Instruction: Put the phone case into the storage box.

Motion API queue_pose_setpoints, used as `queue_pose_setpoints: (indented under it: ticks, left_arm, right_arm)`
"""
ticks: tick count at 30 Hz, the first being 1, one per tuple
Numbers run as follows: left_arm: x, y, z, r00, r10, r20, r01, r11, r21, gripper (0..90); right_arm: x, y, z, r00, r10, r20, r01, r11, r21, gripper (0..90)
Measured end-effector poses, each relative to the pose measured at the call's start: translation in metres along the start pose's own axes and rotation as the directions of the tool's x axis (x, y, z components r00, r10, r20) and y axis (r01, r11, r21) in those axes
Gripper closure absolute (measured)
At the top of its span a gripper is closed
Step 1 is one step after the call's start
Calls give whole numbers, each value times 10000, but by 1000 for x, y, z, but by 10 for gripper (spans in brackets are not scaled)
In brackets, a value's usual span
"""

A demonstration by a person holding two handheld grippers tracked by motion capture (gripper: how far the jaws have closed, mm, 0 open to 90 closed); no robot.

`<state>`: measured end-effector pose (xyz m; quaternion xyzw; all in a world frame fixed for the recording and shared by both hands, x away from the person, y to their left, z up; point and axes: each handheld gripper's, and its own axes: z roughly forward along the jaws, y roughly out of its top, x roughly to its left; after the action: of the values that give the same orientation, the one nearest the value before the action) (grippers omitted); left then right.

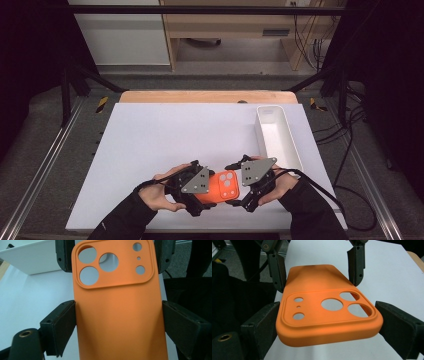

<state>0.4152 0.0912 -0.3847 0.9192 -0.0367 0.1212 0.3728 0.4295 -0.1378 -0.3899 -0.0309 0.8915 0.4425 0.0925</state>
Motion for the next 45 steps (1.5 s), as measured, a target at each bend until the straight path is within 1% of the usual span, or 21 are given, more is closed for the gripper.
queue_pose_setpoints:
  ticks: [2,6,7,11,14,18,20,22,28,30,31,34,35,36,38,40,41,42,43,44,45]
  left_arm:
    - [0,0,0,10000,26,65,-27,10000,29,139]
    - [-1,0,2,9998,149,115,-151,9998,161,140]
    - [-2,0,2,9998,140,132,-142,9998,152,140]
    - [-2,0,3,9998,167,143,-169,9997,161,141]
    - [-1,-1,2,9997,175,149,-178,9997,163,141]
    - [2,-2,1,9994,2,338,-2,10000,26,144]
    - [3,-3,0,9995,38,321,-38,10000,27,147]
    - [3,-3,0,9995,-30,330,32,10000,-44,148]
    - [3,-2,1,9993,3,368,-5,10000,64,147]
    - [3,-2,1,9993,-15,380,14,10000,26,147]
    - [4,-2,2,9990,-106,444,109,9999,-59,146]
    - [5,-2,2,9990,-201,409,205,9998,-79,145]
    - [5,-3,3,9987,-287,415,291,9995,-97,124]
    - [6,-3,3,9983,-408,412,413,9991,-111,124]
    - [7,-4,3,9977,-575,360,578,9983,-87,77]
    - [7,-5,2,9973,-695,227,698,9975,-148,41]
    - [8,-6,1,9965,-810,199,814,9965,-189,41]
    - [9,-9,-2,9948,-1007,159,1013,9941,-380,24]
    - [9,-9,-2,9948,-1007,159,1013,9941,-380,18]
    - [9,-11,-6,9924,-1224,136,1230,9911,-511,12]
    - [9,-11,-6,9924,-1224,136,1230,9911,-511,7]
  right_arm:
    - [1,0,1,9999,-60,-128,59,10000,-77,113]
    - [1,-1,2,9996,-91,-252,88,9999,-123,114]
    - [1,-1,3,9994,-73,-347,68,9999,-142,123]
    - [1,-1,4,9990,-9,-458,3,9999,-134,148]
    - [1,-1,4,9989,56,-468,-64,9998,-187,155]
    - [0,-1,4,9981,304,-536,-316,9993,-209,160]
    - [0,-1,3,9981,359,-492,-374,9988,-302,162]
    - [-1,0,3,9979,415,-496,-431,9985,-328,163]
    - [-1,0,3,9974,499,-525,-510,9985,-199,167]
    - [-1,0,3,9972,536,-525,-547,9983,-197,167]
    - [0,0,2,9969,587,-518,-597,9980,-195,168]
    - [-1,1,0,9967,635,-506,-644,9978,-173,169]
    - [-1,1,0,9970,642,-433,-648,9978,-143,169]
    - [-1,1,0,9971,656,-377,-662,9977,-130,169]
    - [-2,1,-1,9972,668,-350,-673,9976,-137,170]
    - [-3,1,-1,9967,734,-334,-735,9973,-30,170]
    - [-3,1,-1,9967,734,-334,-735,9973,-30,170]
    - [-4,1,-2,9966,760,-318,-759,9971,17,169]
    - [-4,1,-2,9966,760,-318,-759,9971,17,169]
    - [-5,1,-3,9963,812,-299,-809,9967,91,168]
    - [-5,1,-4,9958,853,-340,-848,9963,160,168]
